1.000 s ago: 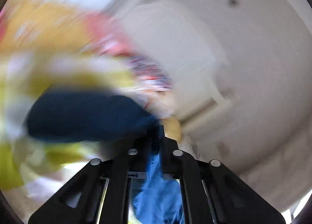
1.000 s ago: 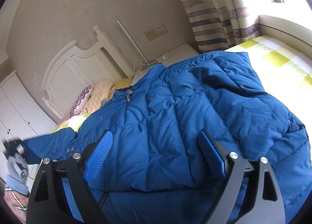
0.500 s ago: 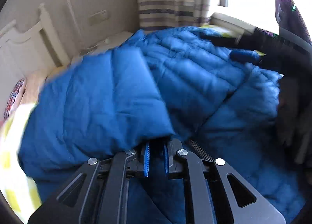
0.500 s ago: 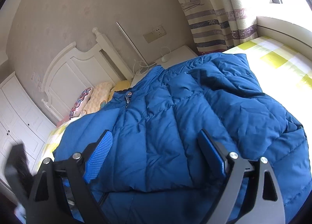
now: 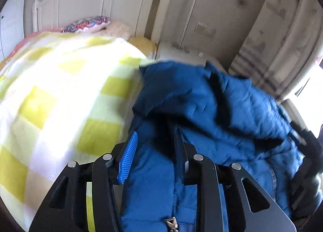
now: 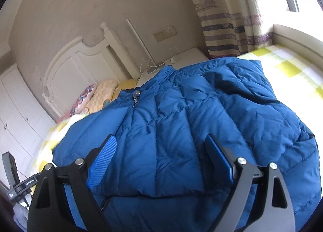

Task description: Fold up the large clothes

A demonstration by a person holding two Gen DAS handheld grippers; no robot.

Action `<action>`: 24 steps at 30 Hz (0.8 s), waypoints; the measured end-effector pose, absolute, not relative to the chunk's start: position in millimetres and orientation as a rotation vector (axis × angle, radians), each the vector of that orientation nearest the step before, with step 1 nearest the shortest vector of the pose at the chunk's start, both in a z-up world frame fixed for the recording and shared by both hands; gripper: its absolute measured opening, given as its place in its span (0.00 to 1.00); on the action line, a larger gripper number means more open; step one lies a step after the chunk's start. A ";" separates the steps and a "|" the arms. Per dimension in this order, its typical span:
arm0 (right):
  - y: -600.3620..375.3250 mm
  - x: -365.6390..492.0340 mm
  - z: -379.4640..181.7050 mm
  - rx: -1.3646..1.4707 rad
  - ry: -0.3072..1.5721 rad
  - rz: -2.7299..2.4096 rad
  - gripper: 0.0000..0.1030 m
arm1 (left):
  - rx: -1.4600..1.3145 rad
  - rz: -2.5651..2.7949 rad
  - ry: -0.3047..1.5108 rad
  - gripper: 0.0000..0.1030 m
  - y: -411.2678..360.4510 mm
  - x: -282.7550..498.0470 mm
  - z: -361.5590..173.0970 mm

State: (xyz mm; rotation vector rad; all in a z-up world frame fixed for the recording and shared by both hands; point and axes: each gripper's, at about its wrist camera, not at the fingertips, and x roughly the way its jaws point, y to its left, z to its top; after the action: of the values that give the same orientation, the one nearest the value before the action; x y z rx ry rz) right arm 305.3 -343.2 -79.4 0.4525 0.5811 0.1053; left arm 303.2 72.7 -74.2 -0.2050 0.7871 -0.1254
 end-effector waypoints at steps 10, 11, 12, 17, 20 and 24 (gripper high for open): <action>-219.7 290.1 -33.0 -0.102 0.540 0.260 0.86 | -0.149 -0.115 0.813 0.23 64.1 317.8 -102.7; -195.1 292.9 -33.3 -0.217 0.561 0.267 0.86 | -0.140 -0.108 0.813 0.23 62.8 317.1 -102.5; -172.3 298.3 -37.1 -0.329 0.589 0.254 0.85 | -0.137 -0.106 0.814 0.24 60.7 319.3 -104.6; -102.7 320.8 -72.7 -0.756 0.653 0.144 0.84 | -0.190 -0.108 0.815 0.34 68.6 319.3 -107.9; -76.5 318.6 -87.7 -0.959 0.567 0.086 0.79 | -0.232 -0.115 0.816 0.39 76.3 319.2 -109.3; -98.2 316.8 -55.1 -0.724 0.519 0.158 0.21 | -0.238 -0.108 0.818 0.44 79.9 317.6 -109.1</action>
State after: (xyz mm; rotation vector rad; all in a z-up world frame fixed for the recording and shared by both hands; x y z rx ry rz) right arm 316.8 -98.2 -55.1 -0.7244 0.5191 0.1581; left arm 317.6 79.9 -109.1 -0.2377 0.8181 -0.1084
